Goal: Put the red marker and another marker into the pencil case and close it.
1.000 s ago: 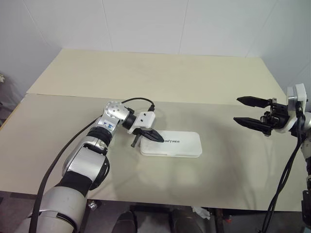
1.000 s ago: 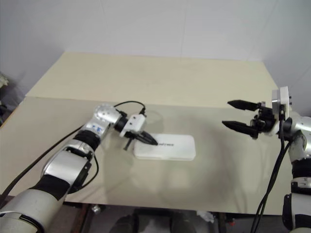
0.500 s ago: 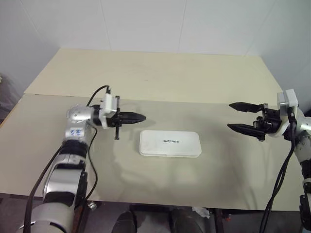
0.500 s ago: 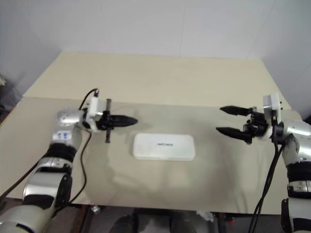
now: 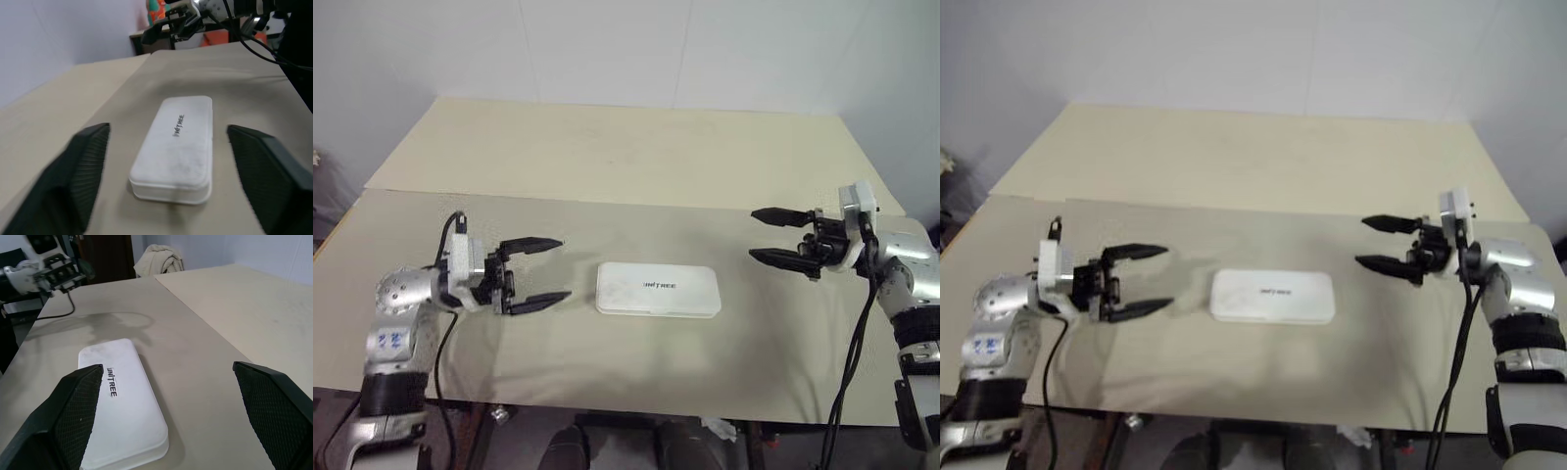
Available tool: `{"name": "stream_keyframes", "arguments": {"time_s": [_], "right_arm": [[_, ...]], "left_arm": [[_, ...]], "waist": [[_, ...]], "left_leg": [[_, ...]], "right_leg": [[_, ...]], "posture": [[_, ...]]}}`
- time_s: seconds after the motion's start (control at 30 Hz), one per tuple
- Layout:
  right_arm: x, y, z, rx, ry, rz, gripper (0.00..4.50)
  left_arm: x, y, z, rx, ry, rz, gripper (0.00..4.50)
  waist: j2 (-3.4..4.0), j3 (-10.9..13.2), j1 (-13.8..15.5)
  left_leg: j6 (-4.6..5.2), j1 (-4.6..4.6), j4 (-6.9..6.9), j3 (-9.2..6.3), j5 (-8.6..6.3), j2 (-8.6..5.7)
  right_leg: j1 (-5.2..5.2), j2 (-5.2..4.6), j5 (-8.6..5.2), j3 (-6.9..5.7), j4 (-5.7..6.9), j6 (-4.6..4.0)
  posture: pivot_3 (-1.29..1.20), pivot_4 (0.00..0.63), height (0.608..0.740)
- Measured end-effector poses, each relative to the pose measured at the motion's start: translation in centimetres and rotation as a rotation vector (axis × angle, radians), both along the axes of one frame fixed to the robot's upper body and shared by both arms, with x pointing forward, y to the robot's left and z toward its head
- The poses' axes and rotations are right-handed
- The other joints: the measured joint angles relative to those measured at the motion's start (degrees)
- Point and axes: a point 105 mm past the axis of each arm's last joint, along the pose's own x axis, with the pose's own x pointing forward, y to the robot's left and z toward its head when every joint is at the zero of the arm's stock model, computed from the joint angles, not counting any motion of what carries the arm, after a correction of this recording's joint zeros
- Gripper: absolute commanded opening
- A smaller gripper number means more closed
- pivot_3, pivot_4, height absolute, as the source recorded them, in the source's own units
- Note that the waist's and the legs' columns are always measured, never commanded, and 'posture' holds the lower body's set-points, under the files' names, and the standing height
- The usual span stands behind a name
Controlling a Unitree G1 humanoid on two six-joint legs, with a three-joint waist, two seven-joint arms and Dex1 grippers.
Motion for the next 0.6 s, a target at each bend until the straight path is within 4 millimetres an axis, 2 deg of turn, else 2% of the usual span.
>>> {"name": "stream_keyframes", "arguments": {"time_s": [0.1, 0.23, 0.43, 0.6], "right_arm": [[0.4, 0.5, 0.0, -0.008, -0.001, 0.008, 4.5], [1.2, 1.1, -0.2, -0.002, -0.004, 0.007, 4.5], [2.8, 2.8, 0.9, -0.002, -0.048, 0.017, 4.5], [2.9, 2.9, 1.0, -0.002, -0.056, 0.018, 4.5]], "left_arm": [[-1.5, 0.6, -0.6, -0.001, 0.047, 0.05, 4.48], [-2.5, 1.5, -0.5, -0.026, 0.068, 0.111, 4.48], [-2.8, 1.7, -0.5, -0.024, 0.092, 0.148, 4.48], [-2.7, 1.5, -0.4, -0.03, 0.087, 0.177, 4.48]], "waist": [[0.01, 0.01, -0.77], [0.01, 0.01, -1.12], [0.03, 0.02, -1.26], [0.03, 0.02, -1.08]], "left_leg": [[0.0, 0.01, -0.04, 0.01, 0.0, -0.04], [0.03, 0.01, -0.03, 0.01, 0.0, -0.13], [0.05, 0.03, -0.08, 0.02, 0.01, -0.17], [0.05, 0.0, -0.3, 0.02, 0.01, -0.19]], "right_leg": [[0.02, -0.06, -0.02, -0.05, -0.02, -0.02], [0.05, -0.11, -0.02, -0.07, -0.02, -0.02], [0.04, -0.01, -0.01, -0.07, -0.03, -0.02], [0.02, -0.11, -0.02, -0.13, -0.22, -0.02]], "posture": [[0.0, 0.15, 0.74], [0.0, 0.15, 0.74], [0.0, 0.15, 0.74], [0.0, 0.15, 0.74]]}}
